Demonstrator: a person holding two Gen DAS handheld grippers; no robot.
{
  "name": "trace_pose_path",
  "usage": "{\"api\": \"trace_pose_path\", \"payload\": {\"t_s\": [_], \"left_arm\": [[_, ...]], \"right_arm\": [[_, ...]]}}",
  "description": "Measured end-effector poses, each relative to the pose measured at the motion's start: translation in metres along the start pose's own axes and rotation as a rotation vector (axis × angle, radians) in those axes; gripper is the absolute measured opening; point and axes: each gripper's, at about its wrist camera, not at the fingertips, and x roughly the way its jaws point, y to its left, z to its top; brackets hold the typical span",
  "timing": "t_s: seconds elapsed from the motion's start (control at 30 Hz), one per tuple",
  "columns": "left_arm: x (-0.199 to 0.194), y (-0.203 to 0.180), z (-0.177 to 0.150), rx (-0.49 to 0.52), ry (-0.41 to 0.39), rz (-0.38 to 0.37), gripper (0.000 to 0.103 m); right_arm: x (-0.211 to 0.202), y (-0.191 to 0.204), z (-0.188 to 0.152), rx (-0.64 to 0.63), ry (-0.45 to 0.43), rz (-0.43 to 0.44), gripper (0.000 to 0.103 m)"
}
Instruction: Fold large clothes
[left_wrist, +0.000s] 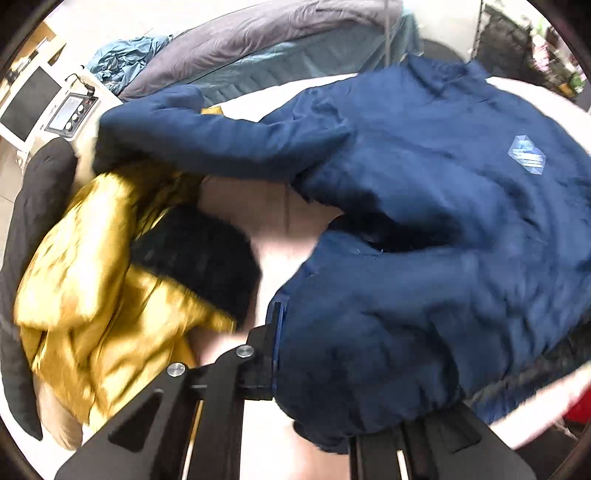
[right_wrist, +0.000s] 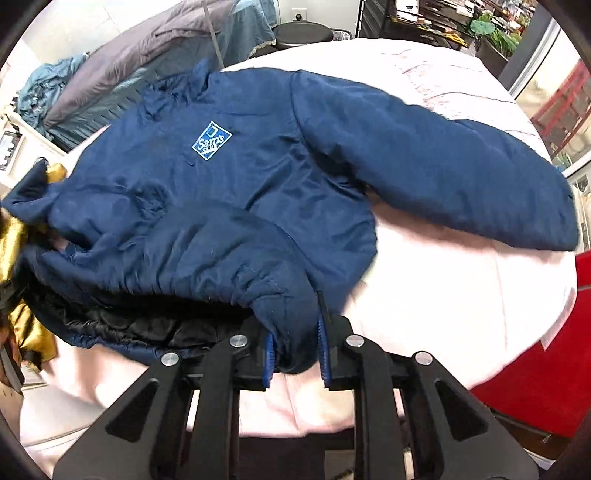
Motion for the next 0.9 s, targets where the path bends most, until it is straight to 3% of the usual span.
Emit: {"api": "trace_pose_path", "payload": {"t_s": [0.1, 0.2, 0.33, 0.4, 0.43, 0.47, 0.5, 0.53, 0.6, 0.73, 0.77, 0.83, 0.9], "left_arm": [[-0.044, 0.004, -0.054, 0.002, 0.037, -0.064, 0.010], [-0.059, -0.008, -0.114, 0.013, 0.113, -0.083, 0.010], [-0.035, -0.034, -0.176, 0.056, 0.178, -0.040, 0.010], [-0.012, -0.041, -0.196, 0.050, 0.201, -0.044, 0.014], [-0.006, -0.043, -0.202, 0.071, 0.190, -0.035, 0.017], [-0.003, -0.045, -0.207, 0.111, 0.175, -0.012, 0.032], [-0.002, -0.049, -0.213, 0.181, 0.150, 0.056, 0.044], [-0.006, -0.049, -0.217, 0.231, 0.118, 0.108, 0.063], [-0.022, -0.048, -0.230, 0.334, 0.019, 0.155, 0.068], [-0.051, -0.052, -0.246, 0.499, -0.093, 0.194, 0.069], [-0.059, -0.054, -0.245, 0.510, -0.115, 0.191, 0.069], [-0.076, -0.053, -0.222, 0.482, -0.134, 0.105, 0.069], [-0.076, -0.055, -0.190, 0.406, -0.084, -0.084, 0.072]], "right_arm": [[-0.029, -0.018, -0.018, -0.029, 0.032, -0.027, 0.016], [-0.039, -0.031, -0.041, -0.061, 0.096, -0.076, 0.013], [-0.012, -0.032, -0.082, -0.150, 0.227, -0.134, 0.012], [0.016, -0.034, -0.107, -0.180, 0.304, -0.113, 0.013], [0.028, -0.034, -0.118, -0.195, 0.331, -0.095, 0.014], [0.035, -0.033, -0.125, -0.222, 0.348, -0.101, 0.015], [0.045, -0.031, -0.135, -0.266, 0.380, -0.146, 0.027], [0.049, -0.031, -0.141, -0.289, 0.398, -0.185, 0.042], [0.045, -0.032, -0.149, -0.311, 0.393, -0.198, 0.060], [0.028, -0.043, -0.152, -0.306, 0.393, -0.188, 0.064], [0.020, -0.045, -0.147, -0.285, 0.382, -0.168, 0.064], [0.007, -0.043, -0.137, -0.257, 0.337, -0.121, 0.064], [0.002, -0.036, -0.119, -0.241, 0.280, -0.070, 0.064]]}}
